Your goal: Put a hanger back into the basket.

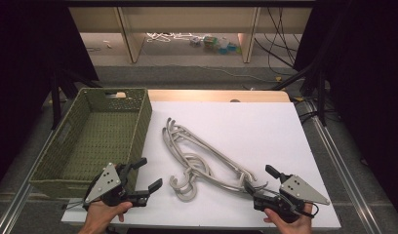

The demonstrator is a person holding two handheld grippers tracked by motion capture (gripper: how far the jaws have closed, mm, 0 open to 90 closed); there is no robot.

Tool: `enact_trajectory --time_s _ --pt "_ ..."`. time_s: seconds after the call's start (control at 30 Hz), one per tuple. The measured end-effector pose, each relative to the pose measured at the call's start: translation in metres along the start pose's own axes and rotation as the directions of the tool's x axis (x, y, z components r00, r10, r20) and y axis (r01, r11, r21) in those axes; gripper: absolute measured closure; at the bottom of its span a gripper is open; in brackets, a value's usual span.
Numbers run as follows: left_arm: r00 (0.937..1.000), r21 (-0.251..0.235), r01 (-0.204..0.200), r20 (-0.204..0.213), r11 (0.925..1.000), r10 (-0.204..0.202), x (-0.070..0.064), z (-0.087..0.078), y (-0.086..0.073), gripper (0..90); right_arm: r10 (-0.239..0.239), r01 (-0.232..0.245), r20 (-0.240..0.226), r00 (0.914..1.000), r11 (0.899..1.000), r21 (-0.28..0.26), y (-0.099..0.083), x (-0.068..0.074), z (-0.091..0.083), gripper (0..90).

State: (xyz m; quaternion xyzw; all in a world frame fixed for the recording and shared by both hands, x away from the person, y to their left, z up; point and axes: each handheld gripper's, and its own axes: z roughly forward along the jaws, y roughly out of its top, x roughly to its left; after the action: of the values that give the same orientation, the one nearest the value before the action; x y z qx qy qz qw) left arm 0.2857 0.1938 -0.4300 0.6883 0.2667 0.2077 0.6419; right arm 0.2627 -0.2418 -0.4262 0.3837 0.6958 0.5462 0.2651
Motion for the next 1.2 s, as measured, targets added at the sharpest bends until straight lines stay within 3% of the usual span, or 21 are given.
enact_trajectory --time_s 0.1,0.13,0.23,0.57,0.73,0.8,0.83,0.87,0.9,0.93,1.03,1.07,1.1,1.13,1.17,1.2 --pt "1.0000 0.002 0.000 0.001 1.0000 0.000 0.000 0.000 0.000 16.5 0.003 -0.003 -0.017 0.9999 1.000 0.002 0.000 0.000 0.001 15.9" --pt "1.0000 0.001 0.000 0.001 1.0000 0.000 0.000 0.000 0.000 16.5 -0.035 0.035 -0.008 0.9993 0.999 -0.022 0.000 -0.002 0.002 15.9" --pt "1.0000 0.002 0.001 0.001 1.0000 -0.001 0.000 0.000 0.000 16.5 -0.041 0.041 -0.012 0.9991 0.999 -0.032 0.000 -0.001 0.004 15.9" --pt "0.9999 0.007 0.012 -0.002 0.9999 -0.012 -0.001 0.000 0.000 16.5 -0.067 0.068 -0.054 0.9963 0.998 0.015 0.007 0.001 0.010 15.8" --pt "1.0000 0.010 -0.001 -0.001 0.9999 0.001 -0.001 0.000 0.000 16.5 -0.101 0.106 -0.096 0.9903 0.993 0.051 0.015 0.003 0.021 15.7" --pt "1.0000 0.013 0.000 -0.002 0.9999 0.000 0.000 0.000 -0.001 16.5 -0.133 0.144 -0.111 0.9848 0.985 0.096 0.018 0.006 0.027 16.0" --pt "1.0000 0.012 -0.001 -0.003 0.9999 0.001 -0.001 0.000 -0.001 16.5 -0.163 0.184 -0.147 0.9756 0.973 0.142 0.021 0.010 0.036 16.4" --pt "1.0000 0.014 -0.004 -0.004 0.9999 0.004 -0.001 0.000 -0.001 16.5 -0.163 0.184 -0.147 0.9756 0.973 0.142 0.021 0.010 0.036 16.4" --pt "1.0000 0.014 -0.003 -0.005 0.9999 0.003 -0.001 0.000 -0.001 16.6 -0.191 0.221 -0.177 0.9655 0.960 0.172 0.024 0.013 0.046 19.3" --pt "0.9999 0.013 0.006 -0.008 0.9999 -0.006 -0.002 0.000 -0.001 16.6 -0.191 0.221 -0.177 0.9655 0.960 0.172 0.024 0.013 0.046 19.3" --pt "1.0000 0.014 -0.003 -0.006 0.9999 0.003 -0.001 0.000 -0.001 17.2 -0.204 0.255 -0.234 0.9506 0.943 0.213 0.029 0.015 0.059 22.2" --pt "1.0000 0.015 0.002 -0.007 0.9999 -0.002 -0.001 0.000 -0.001 17.2 -0.209 0.274 -0.265 0.9413 0.932 0.239 0.031 0.016 0.065 23.8" --pt "0.9999 0.017 -0.009 -0.004 0.9998 0.009 0.000 0.000 -0.001 17.3 -0.207 0.292 -0.290 0.9343 0.912 0.288 0.031 0.017 0.073 24.3" --pt "0.9999 0.019 -0.011 -0.004 0.9998 0.011 0.000 0.000 -0.001 17.3 -0.207 0.299 -0.301 0.9307 0.906 0.300 0.031 0.017 0.077 25.6" --pt "0.9999 0.020 -0.010 -0.005 0.9998 0.010 0.000 0.000 -0.001 17.3 -0.191 0.301 -0.315 0.9295 0.887 0.349 0.029 0.018 0.081 26.2" --pt "0.9999 0.021 -0.011 -0.005 0.9997 0.012 0.000 0.000 -0.001 17.5 -0.191 0.301 -0.315 0.9295 0.887 0.349 0.029 0.018 0.081 26.2"
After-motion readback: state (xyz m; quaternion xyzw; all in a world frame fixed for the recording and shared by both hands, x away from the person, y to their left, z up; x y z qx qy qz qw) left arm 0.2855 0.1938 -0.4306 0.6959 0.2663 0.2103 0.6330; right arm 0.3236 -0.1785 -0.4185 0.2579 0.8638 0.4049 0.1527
